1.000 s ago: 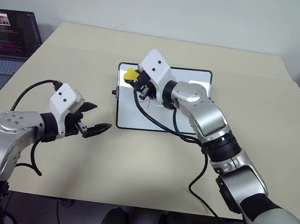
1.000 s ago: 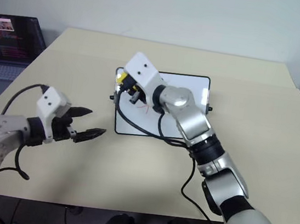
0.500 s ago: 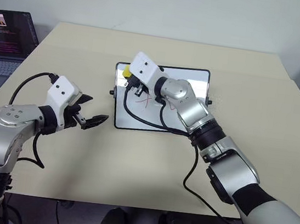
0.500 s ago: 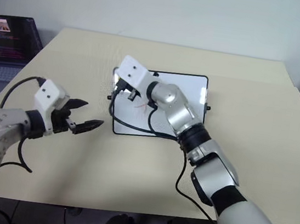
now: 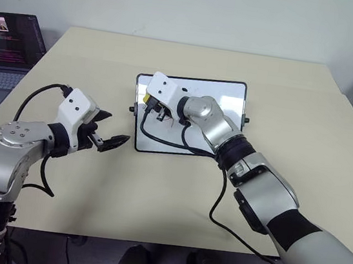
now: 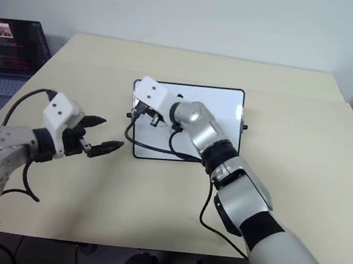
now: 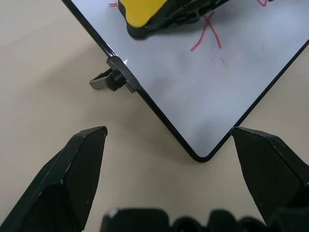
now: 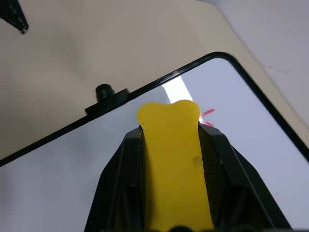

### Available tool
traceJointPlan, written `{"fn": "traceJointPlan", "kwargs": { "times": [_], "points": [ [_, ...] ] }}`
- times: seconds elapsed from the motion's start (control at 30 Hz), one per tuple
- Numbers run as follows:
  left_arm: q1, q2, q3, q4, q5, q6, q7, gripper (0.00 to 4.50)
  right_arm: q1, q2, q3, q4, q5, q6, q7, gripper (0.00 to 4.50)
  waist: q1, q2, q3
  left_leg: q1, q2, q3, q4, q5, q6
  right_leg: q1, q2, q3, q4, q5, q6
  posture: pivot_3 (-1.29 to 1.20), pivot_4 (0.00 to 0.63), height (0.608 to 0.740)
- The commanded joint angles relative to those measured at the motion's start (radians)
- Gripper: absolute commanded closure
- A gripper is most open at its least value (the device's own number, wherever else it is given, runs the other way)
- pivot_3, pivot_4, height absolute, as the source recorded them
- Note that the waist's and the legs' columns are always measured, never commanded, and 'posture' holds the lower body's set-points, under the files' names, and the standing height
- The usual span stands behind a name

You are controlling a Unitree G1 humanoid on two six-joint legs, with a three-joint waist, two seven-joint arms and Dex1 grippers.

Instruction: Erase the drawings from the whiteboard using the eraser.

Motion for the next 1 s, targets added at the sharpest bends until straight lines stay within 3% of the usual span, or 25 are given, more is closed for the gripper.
{"fn": "traceJointPlan", "kwargs": {
  "times": [0.03, 0.2, 0.47, 0.77, 1.0],
  "points": [
    [-0.006, 0.009, 0.017, -0.03, -0.002, -0.017, -0.007, 0.0, -0.043, 0.004, -0.054, 0.012, 0.0, -0.039, -0.068, 3.31, 0.0, 0.0, 0.0, 0.0, 0.0, 0.0, 0.0, 0.0, 0.0, 0.0, 0.0, 0.0, 0.0, 0.0, 0.0, 0.0, 0.15, 0.74],
    [-0.009, 0.008, 0.014, -0.033, -0.001, -0.016, -0.007, 0.0, -0.08, 0.02, -0.085, 0.046, -0.004, -0.072, -0.122, 3.31, 0.0, 0.0, 0.0, 0.0, 0.0, 0.0, 0.0, 0.0, 0.0, 0.0, 0.0, 0.0, 0.002, 0.0, 0.0, 0.0, 0.15, 0.74],
    [-0.004, 0.01, 0.026, -0.035, -0.002, -0.017, -0.003, 0.0, -0.025, 0.035, -0.031, 0.061, -0.053, -0.049, 0.003, 3.31, -0.001, 0.0, 0.0, -0.001, 0.0, 0.001, 0.0, 0.0, 0.0, -0.002, 0.0, 0.001, 0.001, 0.0, -0.001, 0.0, 0.15, 0.74],
    [0.003, 0.012, 0.022, -0.045, -0.006, -0.01, -0.006, 0.0, -0.066, 0.04, -0.075, 0.069, -0.065, -0.112, -0.148, 3.31, -0.001, 0.0, 0.0, 0.0, 0.0, 0.0, 0.001, 0.0, 0.0, -0.002, 0.0, 0.0, 0.005, -0.001, -0.001, 0.0, 0.15, 0.74],
    [0.0, 0.001, 0.013, -0.049, -0.005, -0.01, 0.001, 0.0, -0.029, 0.048, -0.05, 0.082, -0.067, -0.061, -0.026, 3.31, -0.001, 0.0, 0.0, 0.0, 0.0, 0.001, 0.0, 0.0, 0.0, -0.003, 0.0, 0.001, 0.005, -0.001, -0.001, 0.0, 0.15, 0.74]
  ]
}}
